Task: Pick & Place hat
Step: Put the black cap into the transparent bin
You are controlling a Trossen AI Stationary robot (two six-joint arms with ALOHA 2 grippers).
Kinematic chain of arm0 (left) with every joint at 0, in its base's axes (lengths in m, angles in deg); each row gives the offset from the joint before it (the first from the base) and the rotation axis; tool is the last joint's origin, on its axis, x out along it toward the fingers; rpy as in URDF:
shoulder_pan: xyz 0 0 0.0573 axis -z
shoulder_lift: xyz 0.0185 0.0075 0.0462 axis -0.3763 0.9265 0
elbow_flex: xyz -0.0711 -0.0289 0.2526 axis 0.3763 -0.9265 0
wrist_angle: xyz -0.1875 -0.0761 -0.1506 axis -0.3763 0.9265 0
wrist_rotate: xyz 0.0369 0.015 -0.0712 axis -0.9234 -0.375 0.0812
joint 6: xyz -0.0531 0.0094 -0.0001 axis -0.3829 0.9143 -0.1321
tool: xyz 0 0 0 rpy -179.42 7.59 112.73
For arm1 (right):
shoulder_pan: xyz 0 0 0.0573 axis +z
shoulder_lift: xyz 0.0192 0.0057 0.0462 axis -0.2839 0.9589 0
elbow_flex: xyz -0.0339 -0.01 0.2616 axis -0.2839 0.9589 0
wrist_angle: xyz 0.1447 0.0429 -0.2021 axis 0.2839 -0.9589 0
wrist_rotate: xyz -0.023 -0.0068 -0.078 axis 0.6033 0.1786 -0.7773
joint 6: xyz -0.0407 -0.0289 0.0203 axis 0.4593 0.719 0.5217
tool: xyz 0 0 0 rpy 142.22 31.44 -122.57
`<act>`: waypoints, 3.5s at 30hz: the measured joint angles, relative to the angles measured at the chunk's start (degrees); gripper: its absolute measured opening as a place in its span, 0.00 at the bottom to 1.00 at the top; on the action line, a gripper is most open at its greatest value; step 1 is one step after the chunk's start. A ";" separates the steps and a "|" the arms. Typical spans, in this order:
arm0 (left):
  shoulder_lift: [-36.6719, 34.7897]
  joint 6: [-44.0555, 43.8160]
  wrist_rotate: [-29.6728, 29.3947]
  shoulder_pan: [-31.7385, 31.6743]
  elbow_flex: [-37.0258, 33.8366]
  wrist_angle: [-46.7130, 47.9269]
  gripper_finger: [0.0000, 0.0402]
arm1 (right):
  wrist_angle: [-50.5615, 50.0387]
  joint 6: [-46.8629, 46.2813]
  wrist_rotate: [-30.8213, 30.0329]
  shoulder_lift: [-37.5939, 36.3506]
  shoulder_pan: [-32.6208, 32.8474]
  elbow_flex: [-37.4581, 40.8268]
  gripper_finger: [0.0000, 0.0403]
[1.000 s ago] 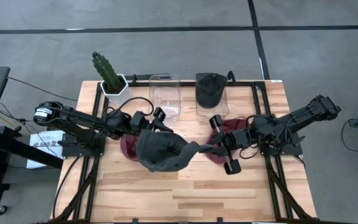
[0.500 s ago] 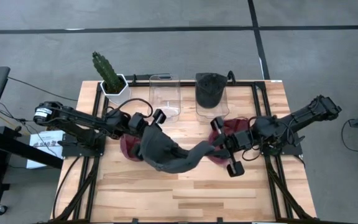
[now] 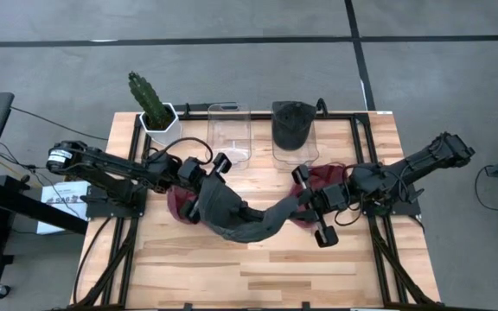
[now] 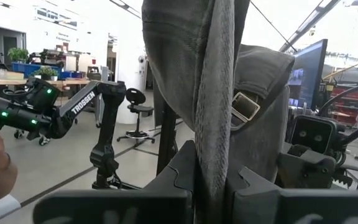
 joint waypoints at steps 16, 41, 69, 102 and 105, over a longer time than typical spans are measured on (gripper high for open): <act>0.07 -1.03 0.30 -0.02 0.07 0.24 0.19 | 0.16 0.12 -0.70 0.09 -0.79 0.06 0.01; 0.20 -2.82 -1.06 0.03 0.04 1.05 0.03 | -5.82 -0.31 -5.73 0.15 -0.94 0.04 0.34; -15.38 -1.35 -7.74 3.78 -0.02 39.56 0.03 | -29.65 -4.80 -13.78 -12.41 3.67 0.04 0.51; -8.73 -2.20 -13.03 4.31 -0.07 47.17 0.03 | -35.32 -4.46 -12.71 -8.11 6.26 -0.02 0.51; -8.52 -1.56 -13.05 4.30 -0.07 46.89 0.03 | -35.34 -5.35 -8.86 -6.98 5.29 -0.02 0.51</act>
